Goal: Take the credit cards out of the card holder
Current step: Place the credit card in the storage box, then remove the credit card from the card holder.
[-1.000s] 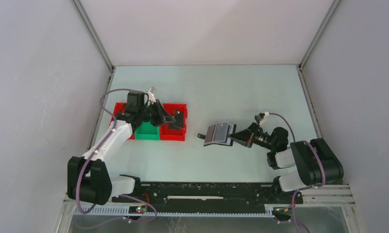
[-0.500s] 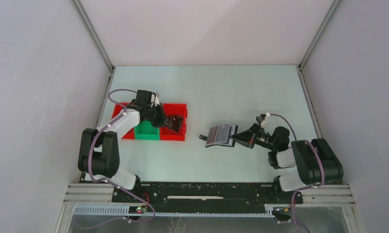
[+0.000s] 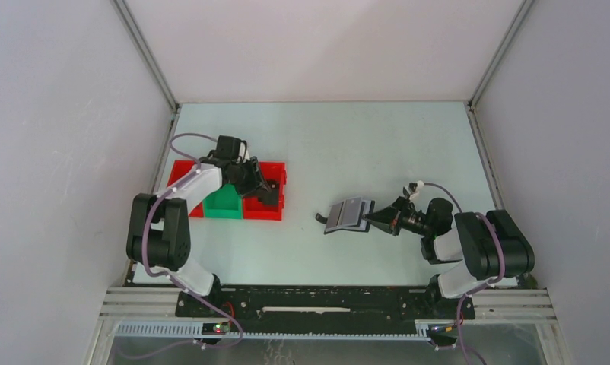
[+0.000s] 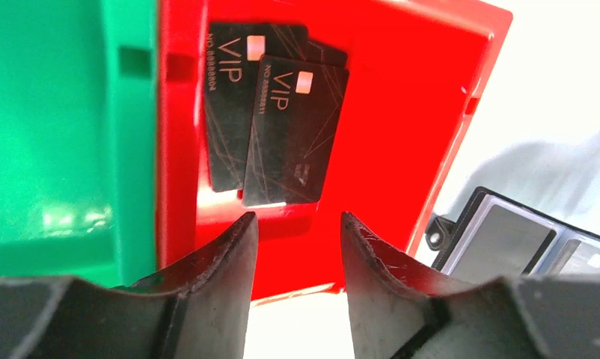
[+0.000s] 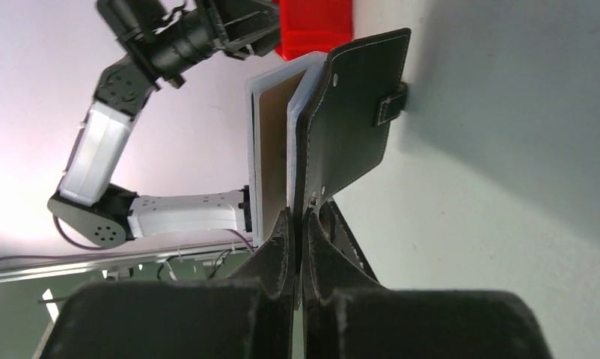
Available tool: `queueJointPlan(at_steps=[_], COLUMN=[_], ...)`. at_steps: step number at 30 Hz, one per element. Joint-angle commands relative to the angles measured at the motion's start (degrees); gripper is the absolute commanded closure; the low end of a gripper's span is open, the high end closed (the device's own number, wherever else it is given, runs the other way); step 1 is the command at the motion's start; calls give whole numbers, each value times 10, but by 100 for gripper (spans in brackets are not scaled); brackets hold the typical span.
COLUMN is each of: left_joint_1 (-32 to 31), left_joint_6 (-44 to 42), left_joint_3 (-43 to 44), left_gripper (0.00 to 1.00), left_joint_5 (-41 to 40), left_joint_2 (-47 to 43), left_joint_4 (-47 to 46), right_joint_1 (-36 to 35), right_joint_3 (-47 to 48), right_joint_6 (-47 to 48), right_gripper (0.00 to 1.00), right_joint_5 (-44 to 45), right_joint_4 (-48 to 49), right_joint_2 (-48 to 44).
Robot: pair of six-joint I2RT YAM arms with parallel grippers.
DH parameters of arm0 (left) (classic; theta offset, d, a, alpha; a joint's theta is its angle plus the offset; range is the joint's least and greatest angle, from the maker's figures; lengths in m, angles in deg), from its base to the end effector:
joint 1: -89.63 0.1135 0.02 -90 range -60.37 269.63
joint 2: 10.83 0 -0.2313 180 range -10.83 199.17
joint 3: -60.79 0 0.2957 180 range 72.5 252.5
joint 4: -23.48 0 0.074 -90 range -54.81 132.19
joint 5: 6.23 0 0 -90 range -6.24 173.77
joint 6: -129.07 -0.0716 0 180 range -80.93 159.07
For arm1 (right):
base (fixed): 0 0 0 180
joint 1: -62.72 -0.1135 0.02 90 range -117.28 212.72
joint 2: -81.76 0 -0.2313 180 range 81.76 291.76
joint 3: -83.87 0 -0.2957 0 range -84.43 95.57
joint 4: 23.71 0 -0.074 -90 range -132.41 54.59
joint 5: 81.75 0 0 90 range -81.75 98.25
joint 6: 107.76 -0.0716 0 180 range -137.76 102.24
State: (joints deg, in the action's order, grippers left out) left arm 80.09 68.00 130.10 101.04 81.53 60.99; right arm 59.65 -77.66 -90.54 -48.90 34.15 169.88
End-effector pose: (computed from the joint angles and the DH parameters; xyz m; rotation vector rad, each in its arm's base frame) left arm 0.3629 -0.0825 0.1048 -0.3470 2.6680 -0.6181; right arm 0.2222 0.0722 0.0444 0.3948 2.0356 1.7618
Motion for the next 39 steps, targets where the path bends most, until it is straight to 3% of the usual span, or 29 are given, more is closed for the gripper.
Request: queueJointPlan(at_steps=[1, 5, 8, 9, 13, 16, 22, 25, 29, 31, 35, 39], left_joint_1=[-13, -45, -71, -79, -116, -148, -226, -260, -289, -299, -303, -303], left_joint_6=[-20, -16, -8, -6, 2, 14, 40, 60, 100, 120, 152, 174], left_joint_3=[36, 53, 62, 63, 63, 61, 64, 71, 62, 53, 35, 21], left_gripper=[48, 47, 47, 47, 46, 45, 44, 44, 45, 46, 46, 46], left_joint_5=[-66, -64, -54, -48, -6, -1, 15, 22, 30, 41, 47, 57], left_joint_2=[-71, -118, -141, -147, -164, -173, -146, -111, -73, -59, -49, -36], left_joint_4=[53, 74, 77, 74, 47, 27, -12, -26, -67, -97, -133, -154], right_joint_1=[4, 7, 5, 4, 4, 4, -41, -91, -160, -183, -178, -162], right_joint_3=[11, 26, 68, 87, 140, 168, 212, 225, 250, 259, 283, 301], right_joint_6=[56, 141, 245, 277, 345, 357, 353, 350, 353, 360, 374, 382], right_gripper=[100, 99, 85, 80, 38, 25, 23, 24, 28, 35, 47, 48], right_joint_5=[-4, 38, 142, 190, 320, 375, 475, 453, 458, 455, 418, 397], right_joint_4=[-59, -228, -494, -567, -750, -829, -913, -890, -867, -848, -825, -811], right_joint_2=[5, -24, -97, -123, -239, -295, -378, -382, -322, -280, -201, -141])
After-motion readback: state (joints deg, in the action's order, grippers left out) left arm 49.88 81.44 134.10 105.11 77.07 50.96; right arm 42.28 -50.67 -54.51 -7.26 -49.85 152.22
